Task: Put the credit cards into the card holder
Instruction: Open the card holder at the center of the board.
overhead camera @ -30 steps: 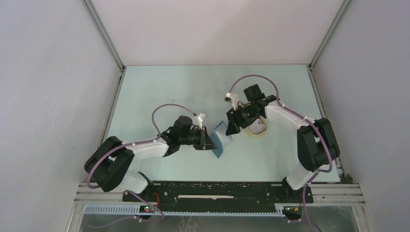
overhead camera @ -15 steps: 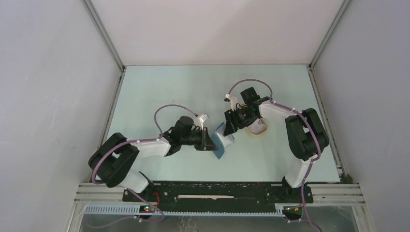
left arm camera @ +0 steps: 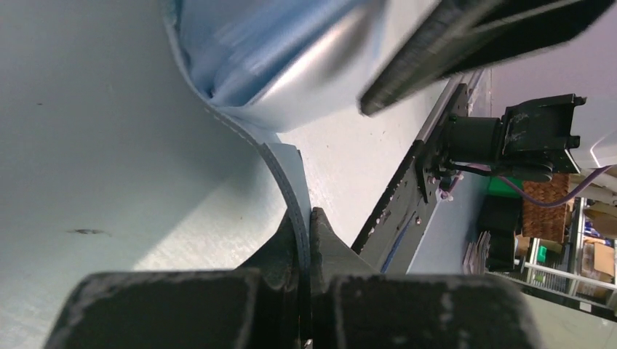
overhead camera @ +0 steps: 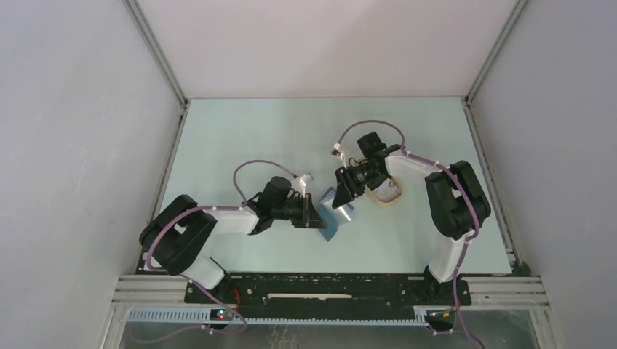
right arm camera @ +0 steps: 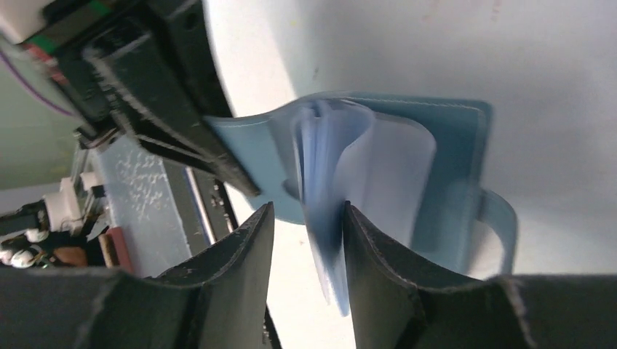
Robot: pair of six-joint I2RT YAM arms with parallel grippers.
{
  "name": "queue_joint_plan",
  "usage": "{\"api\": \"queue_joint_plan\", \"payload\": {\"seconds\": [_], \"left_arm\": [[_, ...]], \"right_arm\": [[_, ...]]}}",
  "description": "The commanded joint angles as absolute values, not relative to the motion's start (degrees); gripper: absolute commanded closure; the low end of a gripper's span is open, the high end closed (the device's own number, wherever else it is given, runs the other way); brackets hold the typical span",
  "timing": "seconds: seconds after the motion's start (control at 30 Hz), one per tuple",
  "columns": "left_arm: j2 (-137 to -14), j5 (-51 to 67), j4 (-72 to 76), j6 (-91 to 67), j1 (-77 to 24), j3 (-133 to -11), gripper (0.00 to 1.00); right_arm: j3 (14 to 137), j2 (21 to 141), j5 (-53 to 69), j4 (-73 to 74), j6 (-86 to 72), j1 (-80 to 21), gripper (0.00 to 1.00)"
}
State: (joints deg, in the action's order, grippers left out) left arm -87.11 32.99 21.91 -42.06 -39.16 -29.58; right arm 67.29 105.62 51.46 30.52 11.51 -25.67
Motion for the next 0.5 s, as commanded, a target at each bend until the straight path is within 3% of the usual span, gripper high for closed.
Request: {"api": "queue_joint_plan", "payload": {"seconds": [0.0,0.17,0.47], "left_arm": [[-88.6,34.3,25.9,-41.3,-37.7,-28.2,1.00],[-90.4,34.4,27.5,-41.4,-36.4,-27.7,0.99],[-91.9,33.1,28.2,-42.5,-34.3,-26.1,0.70]], "right_arm": [[70.5,105.1,61.2,34.7,16.0,-26.4,0.53],[70.6,104.8,63.0,36.5,18.4,-28.4,0.53],[72.2,109.7,55.0,36.7,14.7,-30.3,0.47]]}}
